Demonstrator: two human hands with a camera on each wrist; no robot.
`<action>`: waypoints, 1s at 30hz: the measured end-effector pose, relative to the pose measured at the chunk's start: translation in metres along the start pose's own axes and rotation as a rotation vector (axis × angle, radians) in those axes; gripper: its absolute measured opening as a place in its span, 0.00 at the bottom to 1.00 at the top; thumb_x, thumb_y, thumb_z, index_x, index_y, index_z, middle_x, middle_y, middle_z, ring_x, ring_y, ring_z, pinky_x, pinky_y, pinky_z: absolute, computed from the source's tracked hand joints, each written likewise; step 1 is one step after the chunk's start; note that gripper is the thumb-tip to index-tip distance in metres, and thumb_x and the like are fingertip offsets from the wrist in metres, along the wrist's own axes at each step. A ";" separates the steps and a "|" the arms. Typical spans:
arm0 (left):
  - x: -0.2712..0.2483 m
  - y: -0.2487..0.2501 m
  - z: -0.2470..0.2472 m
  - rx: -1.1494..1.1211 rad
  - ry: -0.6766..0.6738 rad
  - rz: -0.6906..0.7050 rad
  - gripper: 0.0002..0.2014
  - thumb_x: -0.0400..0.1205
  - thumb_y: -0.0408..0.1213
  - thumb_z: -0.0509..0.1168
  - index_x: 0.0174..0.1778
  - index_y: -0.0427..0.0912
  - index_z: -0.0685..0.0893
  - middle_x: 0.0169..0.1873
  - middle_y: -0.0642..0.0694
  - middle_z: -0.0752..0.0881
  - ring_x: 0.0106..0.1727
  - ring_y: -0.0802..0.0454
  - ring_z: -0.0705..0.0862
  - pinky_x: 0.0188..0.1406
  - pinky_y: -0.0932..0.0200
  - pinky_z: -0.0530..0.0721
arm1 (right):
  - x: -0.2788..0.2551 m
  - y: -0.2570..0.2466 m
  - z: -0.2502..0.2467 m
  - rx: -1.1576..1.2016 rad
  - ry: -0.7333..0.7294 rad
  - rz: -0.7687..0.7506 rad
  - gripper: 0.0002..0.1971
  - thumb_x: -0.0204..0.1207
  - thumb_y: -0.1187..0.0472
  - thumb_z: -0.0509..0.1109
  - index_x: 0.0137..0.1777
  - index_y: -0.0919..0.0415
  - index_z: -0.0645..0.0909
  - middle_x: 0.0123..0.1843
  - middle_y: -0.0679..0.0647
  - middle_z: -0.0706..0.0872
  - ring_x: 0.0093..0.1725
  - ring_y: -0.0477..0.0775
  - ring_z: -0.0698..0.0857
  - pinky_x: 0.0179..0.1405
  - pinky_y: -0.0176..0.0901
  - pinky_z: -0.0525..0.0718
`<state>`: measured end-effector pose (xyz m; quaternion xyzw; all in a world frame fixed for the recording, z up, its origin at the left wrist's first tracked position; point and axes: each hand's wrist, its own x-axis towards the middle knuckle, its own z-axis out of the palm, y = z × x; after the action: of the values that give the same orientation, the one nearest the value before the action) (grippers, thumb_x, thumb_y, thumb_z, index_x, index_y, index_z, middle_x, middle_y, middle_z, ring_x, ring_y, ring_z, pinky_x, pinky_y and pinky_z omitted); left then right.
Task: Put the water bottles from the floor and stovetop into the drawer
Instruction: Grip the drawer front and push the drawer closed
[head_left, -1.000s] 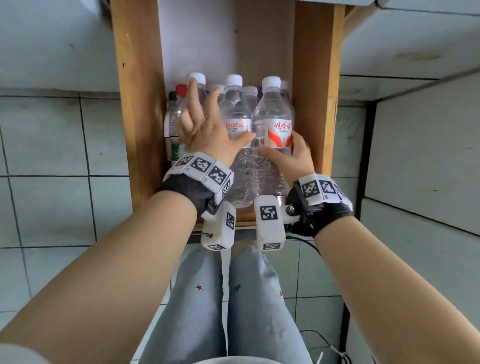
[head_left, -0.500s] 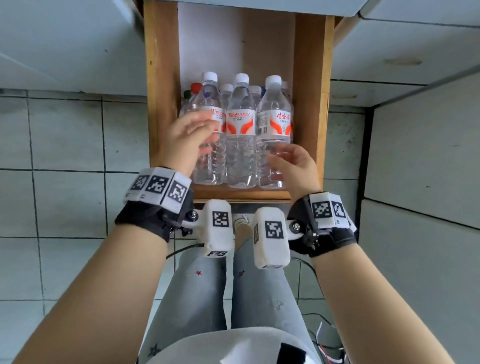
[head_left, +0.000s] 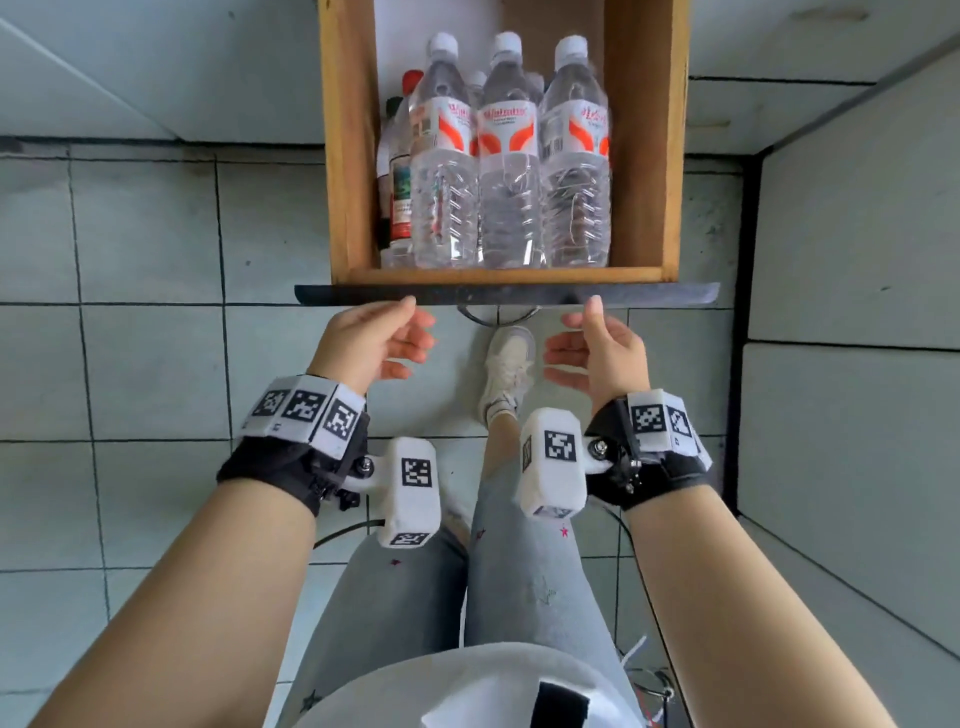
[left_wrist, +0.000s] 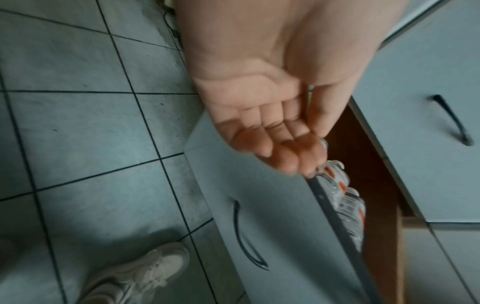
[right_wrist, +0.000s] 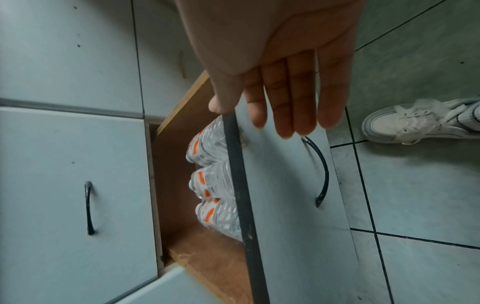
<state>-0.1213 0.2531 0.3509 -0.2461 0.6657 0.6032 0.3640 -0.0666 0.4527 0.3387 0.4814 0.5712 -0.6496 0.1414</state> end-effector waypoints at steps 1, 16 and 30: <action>0.000 -0.007 -0.004 0.013 0.017 -0.015 0.14 0.82 0.42 0.58 0.34 0.44 0.84 0.19 0.54 0.86 0.22 0.62 0.82 0.22 0.70 0.77 | 0.002 0.001 0.000 0.008 0.011 -0.012 0.19 0.81 0.48 0.56 0.36 0.58 0.78 0.32 0.57 0.83 0.29 0.53 0.83 0.35 0.47 0.86; 0.025 -0.017 -0.003 -0.101 0.292 0.021 0.14 0.82 0.38 0.60 0.32 0.40 0.82 0.16 0.53 0.85 0.20 0.64 0.83 0.23 0.74 0.81 | 0.027 -0.002 0.005 -0.011 0.156 0.001 0.19 0.82 0.58 0.57 0.30 0.63 0.77 0.21 0.53 0.83 0.15 0.43 0.80 0.18 0.35 0.84; 0.074 0.046 0.005 -0.142 0.322 0.142 0.15 0.83 0.36 0.59 0.30 0.39 0.80 0.14 0.54 0.83 0.18 0.63 0.82 0.24 0.73 0.82 | 0.072 -0.065 0.030 0.011 0.117 -0.061 0.20 0.82 0.55 0.57 0.29 0.61 0.75 0.21 0.52 0.82 0.14 0.43 0.79 0.18 0.37 0.83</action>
<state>-0.2013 0.2731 0.3221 -0.3168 0.6869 0.6255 0.1909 -0.1640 0.4726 0.3179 0.5016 0.5896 -0.6273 0.0851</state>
